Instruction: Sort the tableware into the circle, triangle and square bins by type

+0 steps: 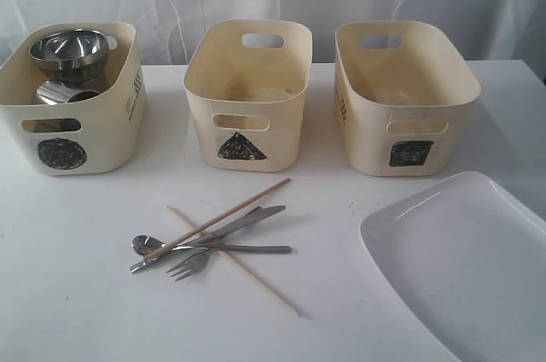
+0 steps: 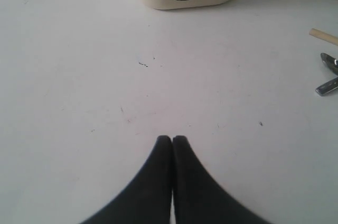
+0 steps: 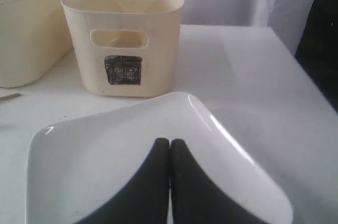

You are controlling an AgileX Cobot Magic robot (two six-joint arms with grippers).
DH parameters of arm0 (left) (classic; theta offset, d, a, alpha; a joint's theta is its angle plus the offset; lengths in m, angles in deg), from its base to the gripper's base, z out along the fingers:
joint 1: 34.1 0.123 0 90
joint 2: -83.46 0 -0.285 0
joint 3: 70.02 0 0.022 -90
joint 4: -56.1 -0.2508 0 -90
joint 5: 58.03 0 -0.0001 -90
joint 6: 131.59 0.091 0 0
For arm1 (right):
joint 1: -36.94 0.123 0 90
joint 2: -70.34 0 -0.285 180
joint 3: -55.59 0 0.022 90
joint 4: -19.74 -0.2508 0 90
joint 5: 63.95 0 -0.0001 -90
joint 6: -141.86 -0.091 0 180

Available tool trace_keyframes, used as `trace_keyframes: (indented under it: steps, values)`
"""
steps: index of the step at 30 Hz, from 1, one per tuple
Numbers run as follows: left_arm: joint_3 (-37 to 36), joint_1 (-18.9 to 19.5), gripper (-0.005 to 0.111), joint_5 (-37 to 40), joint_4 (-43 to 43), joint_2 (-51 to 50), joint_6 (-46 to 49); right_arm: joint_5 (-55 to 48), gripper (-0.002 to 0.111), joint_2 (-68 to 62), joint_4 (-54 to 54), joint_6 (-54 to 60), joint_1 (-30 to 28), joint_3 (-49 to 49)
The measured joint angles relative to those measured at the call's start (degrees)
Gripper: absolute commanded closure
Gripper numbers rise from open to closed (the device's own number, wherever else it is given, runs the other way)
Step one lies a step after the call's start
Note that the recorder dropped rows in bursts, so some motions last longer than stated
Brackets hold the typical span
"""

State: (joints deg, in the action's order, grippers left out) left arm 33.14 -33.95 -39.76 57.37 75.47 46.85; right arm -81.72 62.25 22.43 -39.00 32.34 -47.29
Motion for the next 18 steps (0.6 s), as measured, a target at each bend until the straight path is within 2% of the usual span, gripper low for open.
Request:
trace_keyframes:
  steps: [5,13,18]
  values:
    - [0.0,0.0,0.107,0.0,0.0,0.0,0.0,12.8,0.108,0.0,-5.6,-4.0,0.0,0.0]
    - [0.0,0.0,0.107,0.0,0.0,0.0,0.1,39.3,0.108,0.0,-13.0,-25.7,0.0,0.0]
    - [0.0,0.0,0.107,0.0,0.0,0.0,0.1,46.2,0.108,-0.1,-13.3,-31.6,0.0,-2.6]
